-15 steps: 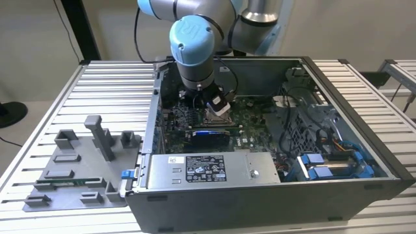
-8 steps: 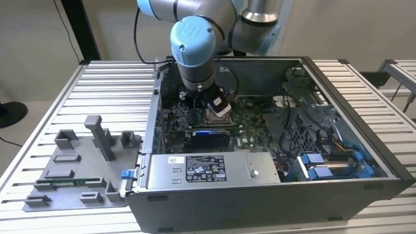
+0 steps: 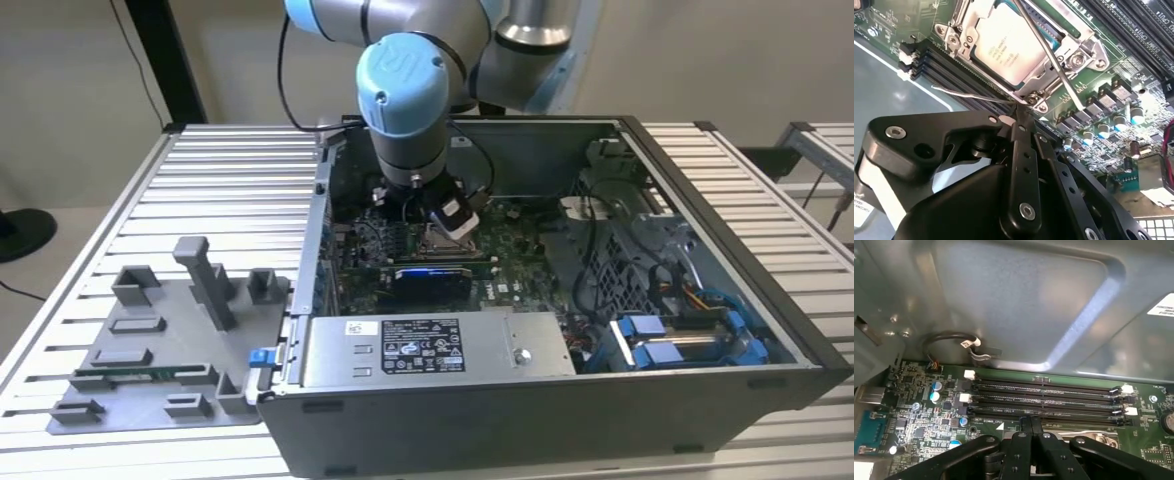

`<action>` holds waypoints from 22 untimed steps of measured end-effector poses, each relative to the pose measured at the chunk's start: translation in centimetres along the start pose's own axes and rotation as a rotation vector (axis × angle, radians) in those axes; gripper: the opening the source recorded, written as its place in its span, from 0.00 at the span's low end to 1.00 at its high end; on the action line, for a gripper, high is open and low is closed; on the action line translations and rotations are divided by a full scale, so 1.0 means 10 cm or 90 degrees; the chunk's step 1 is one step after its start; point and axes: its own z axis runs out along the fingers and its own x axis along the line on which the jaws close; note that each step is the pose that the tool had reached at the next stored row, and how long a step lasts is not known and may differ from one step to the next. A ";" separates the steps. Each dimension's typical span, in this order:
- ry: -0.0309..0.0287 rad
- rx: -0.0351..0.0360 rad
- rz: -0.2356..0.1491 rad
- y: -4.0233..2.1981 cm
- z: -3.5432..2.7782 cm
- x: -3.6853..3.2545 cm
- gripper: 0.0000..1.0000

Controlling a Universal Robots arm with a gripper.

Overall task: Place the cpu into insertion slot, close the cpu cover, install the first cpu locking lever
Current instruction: 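Install the first cpu locking lever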

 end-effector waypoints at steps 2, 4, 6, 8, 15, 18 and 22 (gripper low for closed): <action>0.0000 0.0001 0.000 0.002 0.002 -0.007 0.00; 0.0000 0.0001 0.000 0.006 0.005 -0.014 0.00; 0.0000 0.0001 0.000 0.011 0.009 -0.023 0.00; 0.0000 -0.0001 0.000 0.015 0.014 -0.032 0.00; 0.0000 0.0000 0.000 0.014 0.020 -0.064 0.00; 0.0000 0.0000 0.000 0.012 0.023 -0.085 0.00; -0.0001 -0.0001 0.000 0.009 0.029 -0.107 0.00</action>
